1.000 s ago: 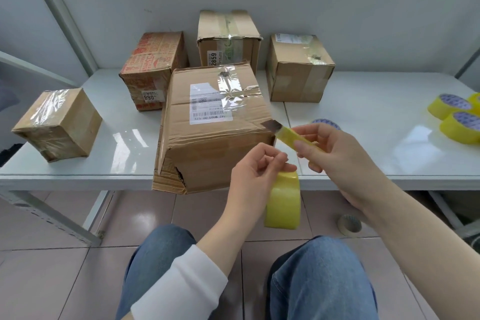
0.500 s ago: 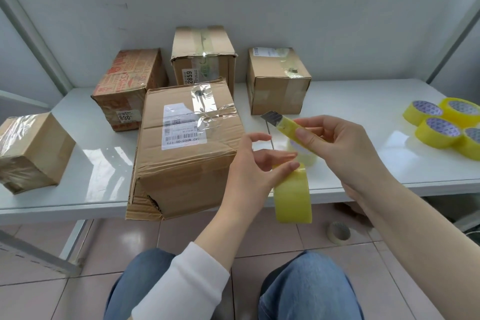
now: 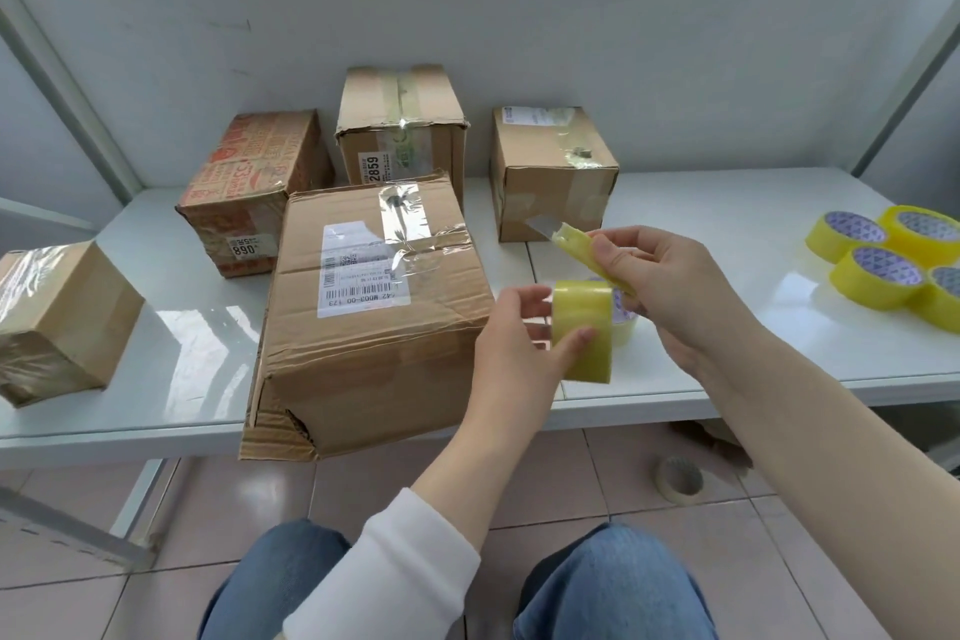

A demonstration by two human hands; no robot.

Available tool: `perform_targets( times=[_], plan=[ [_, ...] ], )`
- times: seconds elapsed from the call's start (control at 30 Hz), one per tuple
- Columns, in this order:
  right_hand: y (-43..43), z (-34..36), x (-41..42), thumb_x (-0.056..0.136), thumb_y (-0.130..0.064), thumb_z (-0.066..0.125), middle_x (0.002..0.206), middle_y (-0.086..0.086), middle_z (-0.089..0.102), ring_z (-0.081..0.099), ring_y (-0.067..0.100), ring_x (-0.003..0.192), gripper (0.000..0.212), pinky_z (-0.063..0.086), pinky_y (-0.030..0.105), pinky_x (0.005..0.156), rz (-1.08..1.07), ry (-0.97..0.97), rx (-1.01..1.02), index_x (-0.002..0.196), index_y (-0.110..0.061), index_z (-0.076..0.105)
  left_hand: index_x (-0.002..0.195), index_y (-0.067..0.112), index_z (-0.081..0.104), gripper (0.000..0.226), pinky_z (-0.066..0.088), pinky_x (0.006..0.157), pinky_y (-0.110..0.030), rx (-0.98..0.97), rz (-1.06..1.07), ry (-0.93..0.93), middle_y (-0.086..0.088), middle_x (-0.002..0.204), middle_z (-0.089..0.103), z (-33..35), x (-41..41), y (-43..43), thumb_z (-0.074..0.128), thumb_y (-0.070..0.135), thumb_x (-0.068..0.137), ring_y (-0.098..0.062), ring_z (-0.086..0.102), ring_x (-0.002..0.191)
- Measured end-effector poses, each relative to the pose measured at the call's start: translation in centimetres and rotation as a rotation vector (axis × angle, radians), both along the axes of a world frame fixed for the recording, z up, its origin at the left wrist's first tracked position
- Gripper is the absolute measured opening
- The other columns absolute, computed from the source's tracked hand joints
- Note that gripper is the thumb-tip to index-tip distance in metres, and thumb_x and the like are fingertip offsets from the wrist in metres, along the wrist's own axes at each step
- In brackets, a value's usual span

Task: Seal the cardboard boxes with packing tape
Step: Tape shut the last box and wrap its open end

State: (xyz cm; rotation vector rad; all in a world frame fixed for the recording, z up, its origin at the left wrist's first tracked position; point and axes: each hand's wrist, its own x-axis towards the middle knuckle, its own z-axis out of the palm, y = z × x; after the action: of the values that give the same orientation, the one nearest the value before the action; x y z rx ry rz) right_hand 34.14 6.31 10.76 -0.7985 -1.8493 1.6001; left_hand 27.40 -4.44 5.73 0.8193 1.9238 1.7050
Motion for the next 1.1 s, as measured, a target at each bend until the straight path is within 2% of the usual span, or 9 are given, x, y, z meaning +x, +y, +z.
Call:
perform_targets(
  times=[0.13, 0.3, 0.43, 0.53, 0.67, 0.8, 0.93, 1.0, 1.1],
  plan=[
    [3.3, -1.0, -1.8, 0.09, -0.02, 0.06, 0.077, -0.003, 0.058, 0.052, 0.007, 0.07, 0.008, 0.041, 0.019, 0.063, -0.062, -0.114, 0.032, 0.092, -0.013, 0.062, 0.107, 0.021, 0.051, 0.034, 0.051, 0.071, -0.016, 0.014, 0.056, -0.054, 0.004, 0.092, 0.062, -1.2, -0.3, 2.4, 0.071, 0.01, 0.083, -0.01, 0.06, 0.084],
    [7.3, -5.5, -4.5, 0.088, -0.016, 0.063, 0.077, 0.002, 0.062, 0.058, 0.019, 0.084, 0.005, 0.045, 0.027, 0.077, -0.021, -0.32, 0.114, 0.088, -0.011, 0.065, 0.101, 0.021, 0.054, 0.029, 0.045, 0.075, -0.005, 0.008, 0.086, 0.007, 0.009, 0.097, 0.062, -4.8, -1.3, 4.9, 0.063, -0.002, 0.086, -0.001, 0.059, 0.089],
    [9.4, -8.8, -6.8, 0.089, -0.031, 0.058, 0.093, 0.0, 0.069, 0.057, 0.021, 0.1, 0.019, 0.041, 0.026, 0.076, 0.018, -0.656, 0.466, 0.096, -0.021, 0.072, 0.109, 0.011, 0.061, 0.032, 0.041, 0.087, -0.017, -0.105, 0.147, 0.253, -0.003, 0.109, 0.06, -8.1, -3.1, 6.6, 0.064, -0.005, 0.082, -0.018, 0.057, 0.102],
    [10.3, -10.1, -7.6, 0.093, -0.035, 0.05, 0.098, 0.003, 0.071, 0.042, 0.029, 0.114, 0.027, 0.04, 0.03, 0.083, 0.065, -0.76, 0.567, 0.098, -0.023, 0.074, 0.114, 0.006, 0.063, 0.035, 0.04, 0.088, -0.026, -0.212, 0.09, 0.487, -0.009, 0.106, 0.062, -9.5, -3.8, 7.5, 0.064, -0.003, 0.08, -0.026, 0.056, 0.101],
    [11.0, -9.7, -7.8, 0.096, -0.026, 0.046, 0.111, -0.001, 0.069, 0.041, 0.028, 0.122, 0.028, 0.031, 0.026, 0.088, -0.004, -0.639, 0.601, 0.111, -0.019, 0.069, 0.108, 0.004, 0.066, 0.037, 0.052, 0.078, -0.029, -0.239, 0.055, 0.731, -0.012, 0.096, 0.067, -9.1, -3.7, 7.5, 0.055, 0.012, 0.074, -0.031, 0.066, 0.086],
    [9.0, -6.3, -8.3, 0.094, -0.024, 0.05, 0.112, 0.003, 0.068, 0.056, 0.021, 0.11, 0.025, 0.039, 0.034, 0.099, -0.047, -0.38, 0.476, 0.108, -0.013, 0.069, 0.099, 0.016, 0.069, 0.033, 0.054, 0.058, -0.024, -0.072, -0.062, 0.899, 0.002, 0.095, 0.068, -2.7, -2.4, 4.6, 0.041, 0.026, 0.083, -0.018, 0.067, 0.079],
    [4.8, -2.8, -10.8, 0.092, -0.023, 0.054, 0.098, 0.003, 0.068, 0.06, 0.019, 0.095, 0.021, 0.046, 0.034, 0.09, 0.017, -0.171, 0.221, 0.102, -0.011, 0.068, 0.096, 0.019, 0.069, 0.015, 0.056, 0.072, -0.034, 0.002, -0.012, 0.847, 0.006, 0.093, 0.068, 5.6, -7.2, 0.5, 0.056, 0.022, 0.089, -0.011, 0.063, 0.08],
    [2.6, -1.6, -12.5, 0.092, -0.026, 0.054, 0.104, 0.003, 0.064, 0.057, 0.017, 0.099, 0.03, 0.044, 0.031, 0.092, 0.091, -0.161, 0.151, 0.114, -0.007, 0.063, 0.1, 0.018, 0.068, 0.012, 0.052, 0.081, -0.03, -0.108, 0.081, 0.769, 0.009, 0.092, 0.066, 8.0, -12.4, -0.7, 0.061, 0.021, 0.091, -0.008, 0.062, 0.084],
    [0.5, -0.8, -14.9, 0.093, -0.036, 0.054, 0.137, 0.006, 0.047, 0.046, 0.022, 0.123, 0.056, 0.038, 0.032, 0.102, 0.211, -0.28, 0.045, 0.139, -0.007, 0.04, 0.111, 0.016, 0.062, 0.025, 0.046, 0.082, -0.025, -0.452, 0.112, 0.668, 0.004, 0.105, 0.065, 8.2, -20.3, -1.0, 0.059, 0.032, 0.092, -0.011, 0.059, 0.092]
  ],
)
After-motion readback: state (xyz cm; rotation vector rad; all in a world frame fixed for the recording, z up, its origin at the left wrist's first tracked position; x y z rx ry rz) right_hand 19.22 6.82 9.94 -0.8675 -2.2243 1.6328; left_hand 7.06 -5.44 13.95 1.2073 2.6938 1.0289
